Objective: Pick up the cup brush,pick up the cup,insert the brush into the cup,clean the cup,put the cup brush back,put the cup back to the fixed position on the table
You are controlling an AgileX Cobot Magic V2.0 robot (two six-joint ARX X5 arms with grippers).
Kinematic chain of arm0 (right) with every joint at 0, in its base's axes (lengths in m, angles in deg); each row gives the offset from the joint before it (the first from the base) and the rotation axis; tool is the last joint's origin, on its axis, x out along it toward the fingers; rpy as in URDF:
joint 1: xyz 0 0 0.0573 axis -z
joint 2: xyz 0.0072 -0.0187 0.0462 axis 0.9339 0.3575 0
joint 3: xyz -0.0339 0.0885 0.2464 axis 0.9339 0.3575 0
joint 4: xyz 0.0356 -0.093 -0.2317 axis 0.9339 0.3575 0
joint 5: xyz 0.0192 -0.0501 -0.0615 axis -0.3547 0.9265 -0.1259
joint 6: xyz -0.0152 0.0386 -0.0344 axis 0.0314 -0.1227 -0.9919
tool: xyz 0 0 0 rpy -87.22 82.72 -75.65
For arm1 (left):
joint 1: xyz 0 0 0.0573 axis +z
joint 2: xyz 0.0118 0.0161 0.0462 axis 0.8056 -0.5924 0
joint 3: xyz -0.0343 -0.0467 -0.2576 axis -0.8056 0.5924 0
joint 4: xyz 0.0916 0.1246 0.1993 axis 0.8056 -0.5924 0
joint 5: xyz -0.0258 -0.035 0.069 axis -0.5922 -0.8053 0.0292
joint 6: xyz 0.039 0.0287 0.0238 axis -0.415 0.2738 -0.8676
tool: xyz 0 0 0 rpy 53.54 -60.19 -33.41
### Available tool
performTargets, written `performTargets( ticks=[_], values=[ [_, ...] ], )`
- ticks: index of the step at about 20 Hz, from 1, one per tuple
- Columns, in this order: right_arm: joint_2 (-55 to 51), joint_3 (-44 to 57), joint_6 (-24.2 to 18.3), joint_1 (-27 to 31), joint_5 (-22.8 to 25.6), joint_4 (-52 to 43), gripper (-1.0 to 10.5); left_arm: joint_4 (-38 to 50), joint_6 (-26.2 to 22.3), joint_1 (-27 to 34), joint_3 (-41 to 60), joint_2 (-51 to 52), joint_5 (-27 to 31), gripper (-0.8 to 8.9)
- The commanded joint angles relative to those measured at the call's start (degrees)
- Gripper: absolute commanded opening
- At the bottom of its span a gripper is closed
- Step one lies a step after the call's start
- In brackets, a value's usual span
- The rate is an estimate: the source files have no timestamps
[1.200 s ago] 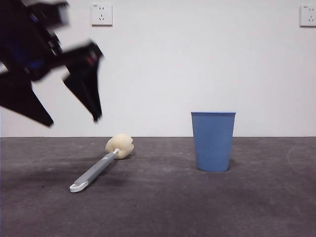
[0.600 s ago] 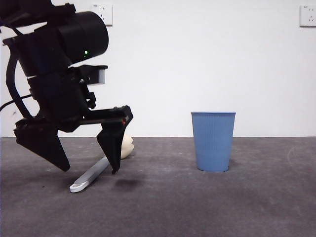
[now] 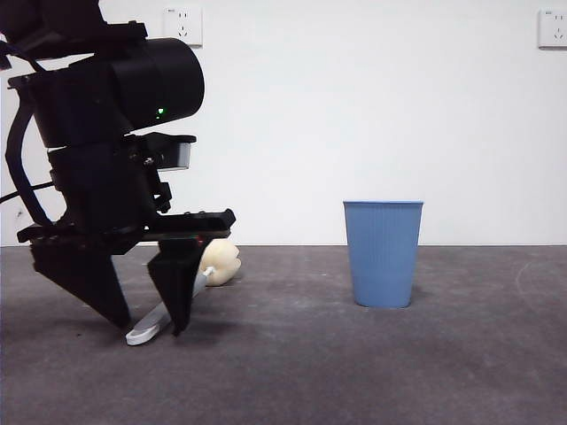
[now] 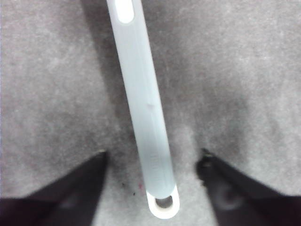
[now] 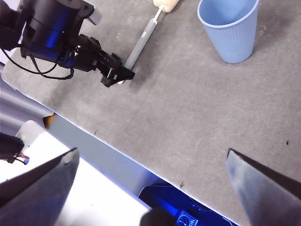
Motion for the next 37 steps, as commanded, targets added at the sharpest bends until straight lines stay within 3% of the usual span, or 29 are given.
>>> performTargets(
  ticks=[1,4,7,10,21,25,28,30,33,37],
  values=[
    [-0.04,-0.11,0.68,-0.11,-0.04,-0.35,5.5,0.02,0.83,-0.28,0.13,-0.44,-0.15,1.65],
    [-0.04,-0.11,0.68,-0.11,-0.04,-0.33,5.5,-0.02,0.83,-0.28,0.13,-0.44,-1.38,1.29],
    [-0.04,-0.11,0.68,-0.15,-0.07,-0.31,5.5,-0.22,0.83,-0.28,0.13,-0.44,-1.95,0.17],
    [-0.04,-0.11,0.74,-0.48,-0.09,-0.31,5.5,-0.26,0.81,-0.26,0.13,-0.44,-2.84,-0.11],
    [1.36,-0.09,2.21,-0.48,-0.09,-2.12,5.5,-2.93,-3.26,-0.22,0.11,10.12,-2.91,-0.08],
    [4.22,0.79,4.42,-2.05,-0.11,-9.25,5.5,-6.58,-4.81,-0.22,0.11,18.23,-3.32,-0.08],
    [7.08,5.60,9.14,-4.85,0.70,-19.82,5.5,-9.94,-5.92,-0.22,0.11,25.46,-4.39,-0.08],
    [8.79,10.75,12.48,-8.44,5.66,-28.55,5.5,-11.98,-6.84,-0.22,0.11,29.75,-4.39,-0.08],
    [11.58,18.23,16.74,-15.41,16.85,-42.51,5.5,-14.91,-7.06,-0.22,0.11,34.60,-4.37,-0.08],
    [18.05,23.41,17.53,-23.91,29.79,-57.00,5.5,-17.49,-8.31,-0.22,0.11,37.75,-4.35,-0.08]
  ],
)
